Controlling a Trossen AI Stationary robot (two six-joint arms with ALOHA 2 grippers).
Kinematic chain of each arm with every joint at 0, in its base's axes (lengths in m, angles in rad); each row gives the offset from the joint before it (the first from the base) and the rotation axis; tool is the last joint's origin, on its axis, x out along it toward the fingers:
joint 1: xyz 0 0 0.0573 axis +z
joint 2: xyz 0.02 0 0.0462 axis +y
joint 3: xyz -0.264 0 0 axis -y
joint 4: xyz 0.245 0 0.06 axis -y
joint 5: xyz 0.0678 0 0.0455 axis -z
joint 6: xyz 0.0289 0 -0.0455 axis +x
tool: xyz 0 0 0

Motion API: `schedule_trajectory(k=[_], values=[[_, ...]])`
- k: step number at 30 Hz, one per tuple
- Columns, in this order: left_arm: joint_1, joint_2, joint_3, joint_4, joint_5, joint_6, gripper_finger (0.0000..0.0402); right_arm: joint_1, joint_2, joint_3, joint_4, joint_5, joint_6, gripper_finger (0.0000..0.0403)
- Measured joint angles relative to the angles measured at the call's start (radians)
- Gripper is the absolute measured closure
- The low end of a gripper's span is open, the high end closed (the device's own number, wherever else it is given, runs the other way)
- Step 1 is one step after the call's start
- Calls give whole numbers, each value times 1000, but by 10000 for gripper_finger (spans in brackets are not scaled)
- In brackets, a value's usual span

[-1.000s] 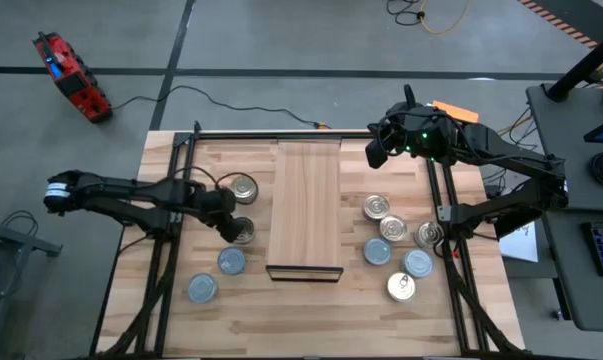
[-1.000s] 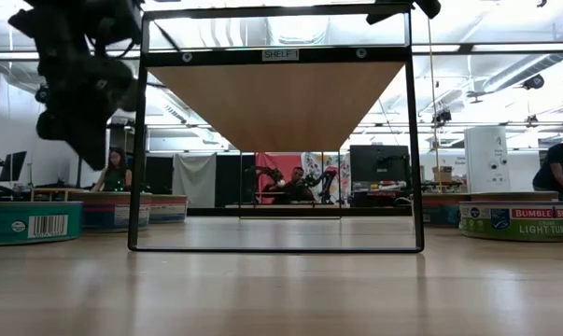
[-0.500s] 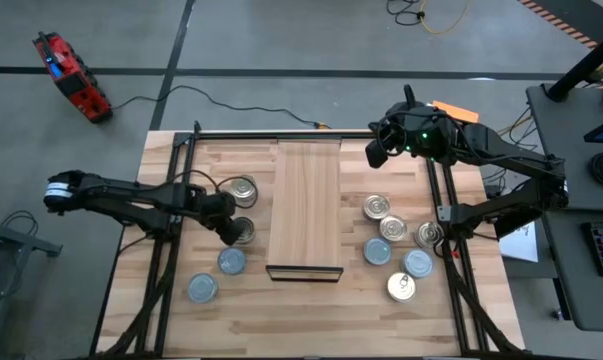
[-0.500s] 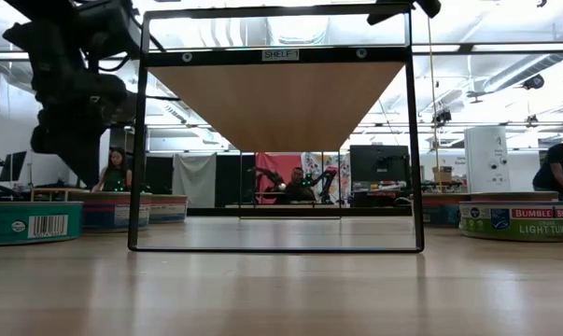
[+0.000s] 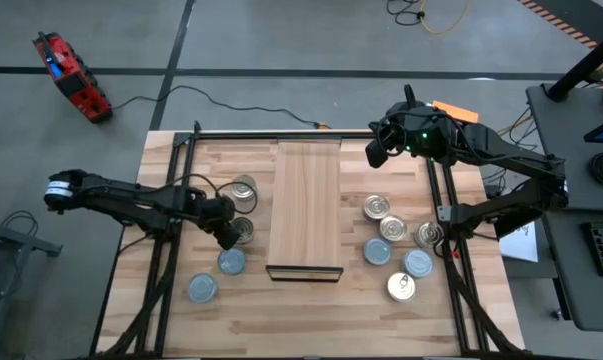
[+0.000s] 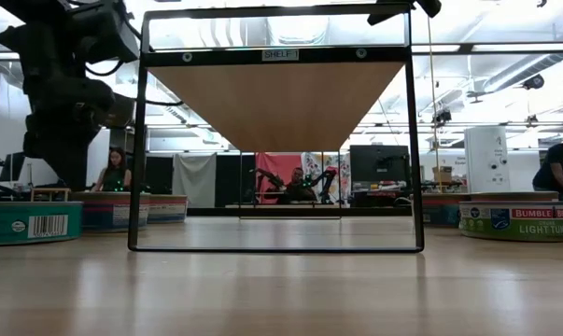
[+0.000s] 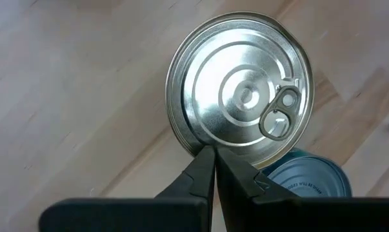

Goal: Stack canned seafood by type on shelf
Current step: Put the blue-pink tuna can on the shelf

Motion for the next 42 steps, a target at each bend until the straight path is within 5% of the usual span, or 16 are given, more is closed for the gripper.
schedule_trajectory(k=[42], values=[[-20,4,-80,-64,-72,-176,401,0,0,0,-1,2,-4,394]])
